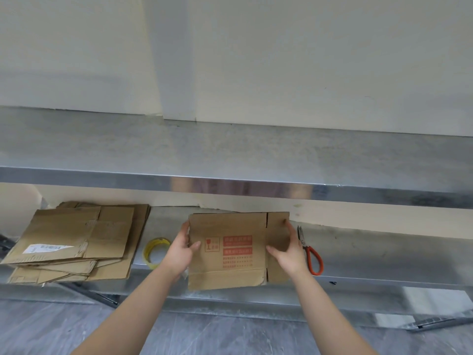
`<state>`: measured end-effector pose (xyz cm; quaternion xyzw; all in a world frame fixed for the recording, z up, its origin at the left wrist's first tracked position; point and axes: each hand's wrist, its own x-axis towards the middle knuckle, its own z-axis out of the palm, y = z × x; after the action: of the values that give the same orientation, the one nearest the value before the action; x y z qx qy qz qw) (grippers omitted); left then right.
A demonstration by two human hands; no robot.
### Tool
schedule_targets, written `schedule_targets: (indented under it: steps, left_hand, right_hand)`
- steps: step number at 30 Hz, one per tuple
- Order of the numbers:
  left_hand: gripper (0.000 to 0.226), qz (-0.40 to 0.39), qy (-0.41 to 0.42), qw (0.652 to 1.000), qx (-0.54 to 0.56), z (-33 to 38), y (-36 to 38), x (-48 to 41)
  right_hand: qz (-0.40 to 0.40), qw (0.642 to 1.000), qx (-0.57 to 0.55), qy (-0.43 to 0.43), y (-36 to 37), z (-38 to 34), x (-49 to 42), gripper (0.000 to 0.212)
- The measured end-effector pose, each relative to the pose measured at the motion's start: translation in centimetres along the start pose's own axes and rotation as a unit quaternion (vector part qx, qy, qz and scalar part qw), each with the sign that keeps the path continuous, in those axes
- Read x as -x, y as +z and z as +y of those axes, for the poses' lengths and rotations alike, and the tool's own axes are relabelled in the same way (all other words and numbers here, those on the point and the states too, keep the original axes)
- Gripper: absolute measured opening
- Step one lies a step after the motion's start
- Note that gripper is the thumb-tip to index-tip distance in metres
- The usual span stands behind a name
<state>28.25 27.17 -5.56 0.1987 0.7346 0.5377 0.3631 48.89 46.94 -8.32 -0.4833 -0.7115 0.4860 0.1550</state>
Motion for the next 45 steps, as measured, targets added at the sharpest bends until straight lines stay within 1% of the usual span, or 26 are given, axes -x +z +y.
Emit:
schedule_targets:
  steps: [4,6,8,10,11,12,14,15,16,18,20,21,23,25,29,30,32,35,37,39,41,43,45]
  left_hand:
    - [0.078,0.032,0.008,0.999,-0.004,0.2,-0.2,0.0]
    - [0.082,0.020,0.021,1.000,-0.009,0.2,-0.1,-0.2]
    - [0.087,0.006,0.037,0.999,-0.040,0.3,0.3,-0.5]
    - [0.093,0.022,0.045,0.998,-0.049,0.4,0.6,-0.8]
    - [0.093,0.038,0.044,0.998,-0.039,0.5,0.7,-0.9]
    - [0.086,0.052,0.044,0.997,-0.031,0.6,0.8,-1.1]
    - [0.065,0.063,0.053,0.996,-0.030,0.9,1.1,-1.3]
    - [0.058,0.060,0.060,0.996,-0.034,1.1,1.4,-1.3]
    - [0.055,0.055,0.068,0.995,-0.043,1.2,1.7,-1.1]
    - [0.057,0.047,0.077,0.994,-0.065,1.3,2.4,-0.5]
    - [0.063,0.042,0.069,0.995,-0.063,1.0,2.9,0.3]
    - [0.064,0.041,0.064,0.995,-0.058,0.8,3.0,0.7]
    - [0.064,0.038,0.056,0.995,-0.067,0.4,3.0,1.3]
    - [0.066,0.024,0.058,0.994,-0.087,0.1,2.8,1.8]
    - [0.067,-0.009,0.095,0.981,-0.167,-0.4,2.1,2.2]
    - [0.066,-0.017,0.105,0.977,-0.185,-0.6,2.0,2.2]
    - [0.061,-0.034,0.121,0.970,-0.208,-0.8,1.8,2.4]
    - [0.052,-0.037,0.125,0.970,-0.204,-0.9,1.9,2.4]
    - [0.045,-0.017,0.112,0.976,-0.185,-0.6,2.3,2.3]
    - [0.044,0.005,0.091,0.984,-0.153,-0.2,2.8,2.1]
    - [0.051,0.022,0.090,0.985,-0.147,0.3,3.0,1.9]
    - [0.065,0.024,0.090,0.988,-0.120,0.8,2.9,1.5]
    - [0.081,-0.003,0.074,0.993,-0.090,1.3,2.5,1.0]
  right_hand:
    - [0.026,0.999,0.007,-0.022,-0.7,0.4,0.2,0.090]
    - [0.033,0.999,-0.004,-0.018,-1.0,0.3,0.2,0.091]
    - [0.048,0.999,-0.003,-0.024,-1.4,0.2,0.2,0.091]
    - [0.063,0.997,-0.008,-0.045,-1.8,0.0,0.1,0.090]
    - [0.066,0.996,-0.010,-0.052,-2.0,-0.1,0.1,0.090]
    - [0.064,0.996,-0.010,-0.054,-2.2,-0.2,0.1,0.091]
    - [0.047,0.997,-0.016,-0.054,-2.6,-0.5,0.1,0.099]
    - [0.030,0.998,-0.027,-0.055,-2.8,-0.6,0.1,0.105]
    - [0.007,0.998,-0.041,-0.056,-3.0,-0.7,0.2,0.109]
    - [-0.044,0.995,-0.066,-0.062,-2.9,-1.0,0.5,0.113]
    - [-0.052,0.994,-0.060,-0.074,-2.4,-1.2,0.9,0.106]
    - [-0.037,0.995,-0.043,-0.080,-2.2,-1.2,1.2,0.101]
    - [0.000,0.996,0.009,-0.083,-1.8,-0.7,1.7,0.100]
    - [0.017,0.996,0.025,-0.084,-1.7,0.0,2.4,0.099]
    - [-0.026,0.992,-0.080,-0.094,-1.8,0.6,3.7,0.080]
    - [-0.034,0.991,-0.086,-0.093,-1.8,0.7,3.9,0.073]
    - [-0.042,0.993,-0.063,-0.094,-1.8,1.0,3.9,0.063]
    - [-0.036,0.995,-0.052,-0.074,-1.9,0.8,4.0,0.059]
    - [-0.022,0.996,-0.072,-0.056,-2.1,0.4,3.8,0.055]
    - [0.002,0.996,-0.076,-0.044,-2.1,0.1,3.6,0.053]
    - [0.030,0.995,-0.087,-0.043,-2.2,-0.1,3.4,0.049]
    - [0.028,0.993,-0.109,-0.037,-2.7,-0.3,3.1,0.062]
    - [0.002,0.994,-0.103,-0.024,-3.3,-0.8,2.5,0.078]
